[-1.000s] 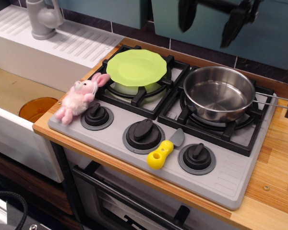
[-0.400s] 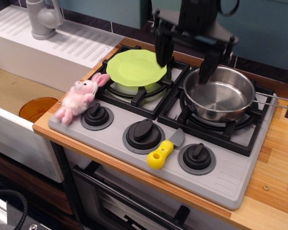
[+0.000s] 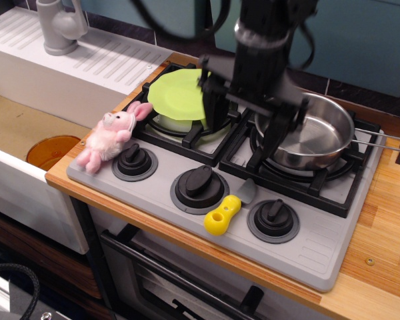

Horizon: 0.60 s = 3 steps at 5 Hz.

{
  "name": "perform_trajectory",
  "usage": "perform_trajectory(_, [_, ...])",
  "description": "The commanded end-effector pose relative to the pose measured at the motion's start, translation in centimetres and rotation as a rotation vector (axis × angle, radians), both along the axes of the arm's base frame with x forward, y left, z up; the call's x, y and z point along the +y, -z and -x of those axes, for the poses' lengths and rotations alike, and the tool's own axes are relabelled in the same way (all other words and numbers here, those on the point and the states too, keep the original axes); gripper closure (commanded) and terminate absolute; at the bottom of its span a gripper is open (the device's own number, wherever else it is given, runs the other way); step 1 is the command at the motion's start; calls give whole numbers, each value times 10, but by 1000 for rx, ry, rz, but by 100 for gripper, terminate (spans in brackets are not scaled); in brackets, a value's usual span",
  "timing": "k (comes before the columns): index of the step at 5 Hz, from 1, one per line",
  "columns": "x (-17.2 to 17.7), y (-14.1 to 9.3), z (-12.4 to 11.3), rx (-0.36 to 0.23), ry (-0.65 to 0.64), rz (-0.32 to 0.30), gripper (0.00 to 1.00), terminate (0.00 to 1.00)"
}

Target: End effector reaching knife

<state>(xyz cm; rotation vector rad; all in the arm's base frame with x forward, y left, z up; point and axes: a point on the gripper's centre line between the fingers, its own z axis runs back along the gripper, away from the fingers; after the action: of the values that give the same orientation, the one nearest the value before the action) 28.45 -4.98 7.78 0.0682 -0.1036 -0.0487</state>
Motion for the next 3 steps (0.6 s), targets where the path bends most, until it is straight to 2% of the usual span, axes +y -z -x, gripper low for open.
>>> perform_trajectory(1, [-6,5,10,-73,18,8,0,0])
perform_trajectory(3, [-15,25,18,-85,21,-15,0,0])
